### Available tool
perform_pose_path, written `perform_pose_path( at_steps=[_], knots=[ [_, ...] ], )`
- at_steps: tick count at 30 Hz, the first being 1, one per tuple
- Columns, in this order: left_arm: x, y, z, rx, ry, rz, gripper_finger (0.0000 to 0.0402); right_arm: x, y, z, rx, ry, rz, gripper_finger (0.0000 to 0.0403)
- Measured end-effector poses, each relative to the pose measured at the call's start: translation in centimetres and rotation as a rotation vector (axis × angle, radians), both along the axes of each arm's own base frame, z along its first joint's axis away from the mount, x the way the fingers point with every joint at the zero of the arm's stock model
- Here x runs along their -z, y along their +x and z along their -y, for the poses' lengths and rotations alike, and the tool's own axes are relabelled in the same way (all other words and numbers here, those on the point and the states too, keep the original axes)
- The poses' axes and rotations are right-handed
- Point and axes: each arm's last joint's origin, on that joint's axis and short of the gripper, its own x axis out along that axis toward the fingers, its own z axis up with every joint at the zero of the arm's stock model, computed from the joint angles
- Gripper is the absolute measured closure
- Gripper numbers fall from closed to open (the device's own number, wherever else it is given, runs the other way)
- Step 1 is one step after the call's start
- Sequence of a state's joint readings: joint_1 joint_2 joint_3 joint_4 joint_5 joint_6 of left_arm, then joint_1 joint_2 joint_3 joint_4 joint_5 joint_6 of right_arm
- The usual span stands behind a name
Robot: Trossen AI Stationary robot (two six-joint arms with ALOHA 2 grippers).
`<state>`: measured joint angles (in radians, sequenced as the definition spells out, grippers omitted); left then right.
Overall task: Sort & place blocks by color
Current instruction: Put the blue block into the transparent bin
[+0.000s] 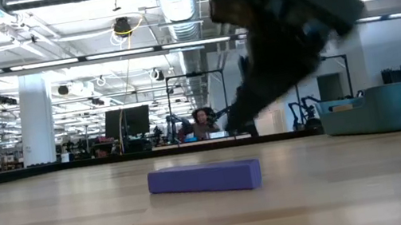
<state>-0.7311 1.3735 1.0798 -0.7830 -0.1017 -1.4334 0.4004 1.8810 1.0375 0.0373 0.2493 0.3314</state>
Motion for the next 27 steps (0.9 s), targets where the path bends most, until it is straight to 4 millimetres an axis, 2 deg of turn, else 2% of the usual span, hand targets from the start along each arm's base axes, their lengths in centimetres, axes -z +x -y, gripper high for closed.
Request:
perform_pose_path(
  at_steps=[5,9,12,16,21,27],
  knots=[
    [0.0,-0.1,0.0,-0.009,0.002,-0.005,0.0235,-0.2,0.7,-1.6,-0.03,0.063,0.129,0.0175],
    [0.1,-0.4,0.3,-0.002,0.017,-0.006,0.0235,1.5,1.0,-3.0,-0.143,-0.03,0.167,0.0117],
    [0.2,-0.8,0.4,0.01,0.028,-0.018,0.0235,2.9,0.9,-3.6,-0.146,-0.089,0.124,0.0083],
    [0.3,-1.1,0.4,0.036,0.054,-0.034,0.0235,3.8,0.9,-4.1,-0.095,-0.049,0.049,0.0057],
    [0.5,-1.2,-0.2,0.083,0.137,-0.044,0.0235,3.9,0.8,-3.2,0.093,0.016,-0.022,0.0064],
    [0.5,0.2,-1.8,0.17,0.23,0.005,0.0235,3.9,1.3,-1.6,0.205,0.057,-0.033,0.0124]
  ],
)
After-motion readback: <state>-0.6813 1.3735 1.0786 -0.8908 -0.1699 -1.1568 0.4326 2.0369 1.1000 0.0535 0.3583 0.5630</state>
